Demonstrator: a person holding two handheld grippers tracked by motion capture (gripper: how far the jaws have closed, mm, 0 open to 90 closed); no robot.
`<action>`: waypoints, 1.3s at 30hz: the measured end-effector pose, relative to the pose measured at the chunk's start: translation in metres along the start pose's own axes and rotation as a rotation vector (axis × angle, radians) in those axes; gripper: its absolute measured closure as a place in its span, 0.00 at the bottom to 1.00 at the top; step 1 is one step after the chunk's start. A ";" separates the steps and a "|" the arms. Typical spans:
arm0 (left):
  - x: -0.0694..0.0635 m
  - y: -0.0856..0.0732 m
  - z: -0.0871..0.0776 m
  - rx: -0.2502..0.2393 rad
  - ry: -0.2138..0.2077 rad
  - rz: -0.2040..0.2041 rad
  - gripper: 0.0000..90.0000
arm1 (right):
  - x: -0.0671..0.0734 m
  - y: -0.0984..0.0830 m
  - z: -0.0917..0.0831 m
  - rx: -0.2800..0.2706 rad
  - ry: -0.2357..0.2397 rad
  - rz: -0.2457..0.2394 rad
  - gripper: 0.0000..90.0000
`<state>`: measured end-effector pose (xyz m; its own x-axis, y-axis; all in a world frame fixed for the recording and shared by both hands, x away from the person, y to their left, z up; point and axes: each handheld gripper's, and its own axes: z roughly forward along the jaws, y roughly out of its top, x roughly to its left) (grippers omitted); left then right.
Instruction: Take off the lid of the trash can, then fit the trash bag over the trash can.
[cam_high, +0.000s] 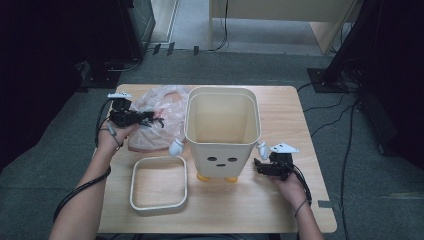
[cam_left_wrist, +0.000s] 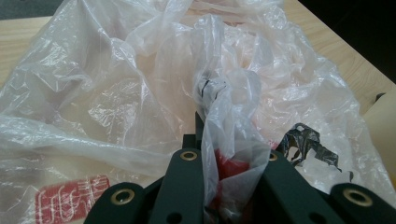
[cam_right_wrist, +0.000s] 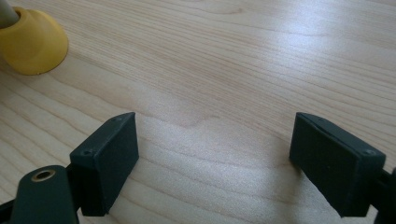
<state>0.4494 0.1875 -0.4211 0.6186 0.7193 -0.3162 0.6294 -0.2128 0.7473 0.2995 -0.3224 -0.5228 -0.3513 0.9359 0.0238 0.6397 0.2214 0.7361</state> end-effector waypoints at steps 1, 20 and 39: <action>0.000 0.000 -0.001 -0.001 -0.001 0.003 0.97 | 0.000 0.000 0.000 -0.001 -0.001 0.000 0.17; 0.000 0.013 -0.024 0.010 -0.007 -0.008 0.97 | 0.000 0.000 0.000 -0.001 -0.001 0.002 0.17; -0.001 0.026 -0.046 -0.015 -0.036 -0.034 0.97 | 0.000 0.000 0.000 -0.001 0.000 0.001 0.17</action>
<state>0.4439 0.2119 -0.3748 0.6138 0.7013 -0.3624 0.6436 -0.1786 0.7443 0.2995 -0.3224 -0.5228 -0.3507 0.9362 0.0239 0.6394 0.2208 0.7365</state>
